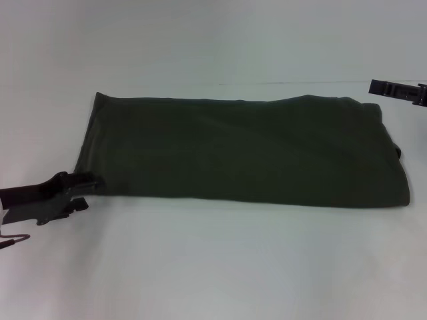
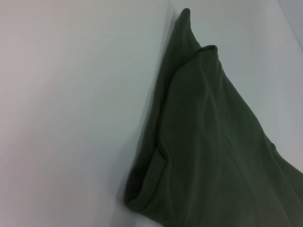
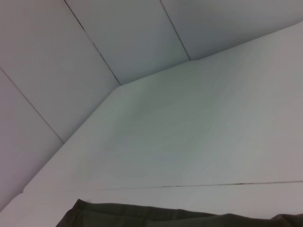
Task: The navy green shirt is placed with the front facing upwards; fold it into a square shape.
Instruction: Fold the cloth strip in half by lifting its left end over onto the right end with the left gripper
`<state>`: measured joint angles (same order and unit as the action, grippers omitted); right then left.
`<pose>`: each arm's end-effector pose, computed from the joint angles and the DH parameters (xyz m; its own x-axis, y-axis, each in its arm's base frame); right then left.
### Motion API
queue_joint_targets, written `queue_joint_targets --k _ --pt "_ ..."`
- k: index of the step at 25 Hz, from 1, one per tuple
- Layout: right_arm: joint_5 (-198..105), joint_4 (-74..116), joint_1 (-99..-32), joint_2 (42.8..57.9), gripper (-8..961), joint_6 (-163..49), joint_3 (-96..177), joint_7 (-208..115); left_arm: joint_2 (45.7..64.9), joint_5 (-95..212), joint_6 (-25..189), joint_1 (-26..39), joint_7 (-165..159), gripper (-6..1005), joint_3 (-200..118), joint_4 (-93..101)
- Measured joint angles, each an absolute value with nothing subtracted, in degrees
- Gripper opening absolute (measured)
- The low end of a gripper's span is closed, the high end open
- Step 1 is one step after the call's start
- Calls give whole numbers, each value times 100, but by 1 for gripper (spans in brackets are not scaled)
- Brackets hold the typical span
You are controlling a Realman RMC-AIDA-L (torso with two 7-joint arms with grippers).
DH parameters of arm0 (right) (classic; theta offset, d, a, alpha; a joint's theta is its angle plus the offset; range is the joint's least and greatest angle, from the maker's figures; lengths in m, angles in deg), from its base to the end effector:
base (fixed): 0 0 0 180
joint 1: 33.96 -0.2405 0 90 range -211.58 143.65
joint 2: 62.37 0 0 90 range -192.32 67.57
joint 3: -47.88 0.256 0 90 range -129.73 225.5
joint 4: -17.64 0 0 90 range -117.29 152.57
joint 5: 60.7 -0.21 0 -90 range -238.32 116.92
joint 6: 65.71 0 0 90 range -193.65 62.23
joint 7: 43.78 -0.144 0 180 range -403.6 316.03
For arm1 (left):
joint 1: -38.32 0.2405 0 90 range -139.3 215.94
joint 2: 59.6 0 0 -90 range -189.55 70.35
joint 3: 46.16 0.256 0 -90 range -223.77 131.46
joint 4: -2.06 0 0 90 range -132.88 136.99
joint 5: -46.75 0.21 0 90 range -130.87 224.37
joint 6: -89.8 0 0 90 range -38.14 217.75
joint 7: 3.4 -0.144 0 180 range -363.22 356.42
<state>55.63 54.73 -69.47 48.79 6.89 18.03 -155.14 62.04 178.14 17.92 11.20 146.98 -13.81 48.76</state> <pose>0.2919 0.4031 0.0889 0.4301 -0.5880 -0.6850 -0.8855 -0.4225 -0.1934 -0.3297 0.3405 0.0220 -0.1948 0.8055 0.5596 0.9805 0.1743 0.0905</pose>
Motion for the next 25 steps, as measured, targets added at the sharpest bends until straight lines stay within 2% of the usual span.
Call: queue_joint_targets --k 25 --pt "5548 5473 -6964 4853 932 735 1818 -15518 6179 17827 2124 980 15338 673 -1327 4666"
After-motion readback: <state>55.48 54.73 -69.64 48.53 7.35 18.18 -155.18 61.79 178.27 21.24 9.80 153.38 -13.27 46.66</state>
